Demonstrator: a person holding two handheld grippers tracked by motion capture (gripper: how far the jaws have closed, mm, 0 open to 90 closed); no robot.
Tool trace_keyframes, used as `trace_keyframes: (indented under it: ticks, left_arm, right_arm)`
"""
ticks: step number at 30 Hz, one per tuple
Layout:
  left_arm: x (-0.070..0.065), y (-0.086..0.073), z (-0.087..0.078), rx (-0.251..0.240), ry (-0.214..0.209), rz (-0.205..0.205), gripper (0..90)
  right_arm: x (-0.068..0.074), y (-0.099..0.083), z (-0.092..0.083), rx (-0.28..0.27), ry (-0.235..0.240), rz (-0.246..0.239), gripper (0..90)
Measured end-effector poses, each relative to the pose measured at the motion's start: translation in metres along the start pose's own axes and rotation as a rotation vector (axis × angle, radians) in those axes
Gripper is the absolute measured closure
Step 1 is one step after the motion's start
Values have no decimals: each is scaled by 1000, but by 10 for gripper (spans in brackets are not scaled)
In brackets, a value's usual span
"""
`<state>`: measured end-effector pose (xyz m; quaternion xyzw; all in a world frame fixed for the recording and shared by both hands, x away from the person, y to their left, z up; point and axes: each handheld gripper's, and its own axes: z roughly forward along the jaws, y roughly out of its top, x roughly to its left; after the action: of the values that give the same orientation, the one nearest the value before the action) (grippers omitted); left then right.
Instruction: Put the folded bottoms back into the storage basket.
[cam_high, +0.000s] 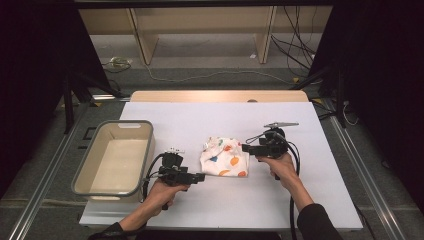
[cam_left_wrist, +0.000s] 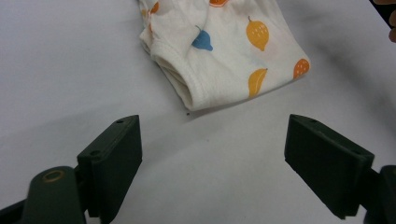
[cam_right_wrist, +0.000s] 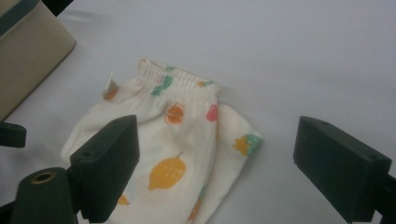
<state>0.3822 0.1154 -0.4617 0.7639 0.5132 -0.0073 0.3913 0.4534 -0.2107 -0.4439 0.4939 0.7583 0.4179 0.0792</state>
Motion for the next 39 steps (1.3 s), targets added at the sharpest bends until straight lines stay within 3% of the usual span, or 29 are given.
trace_keyframes:
  ticks: [11, 20, 32, 39]
  left_arm:
    - [2, 6, 7, 15, 1, -34, 196]
    - [10, 12, 13, 21, -13, -93, 214]
    - [11, 18, 22, 37, -23, -106, 264]
    - [8, 21, 26, 49, -13, -88, 327]
  right_arm:
    - [-3, 10, 14, 40, 3, 20, 157]
    - [-3, 14, 25, 80, 13, 26, 168]
    - [-4, 18, 37, 120, 18, 16, 190]
    - [-12, 18, 42, 125, 23, 53, 219]
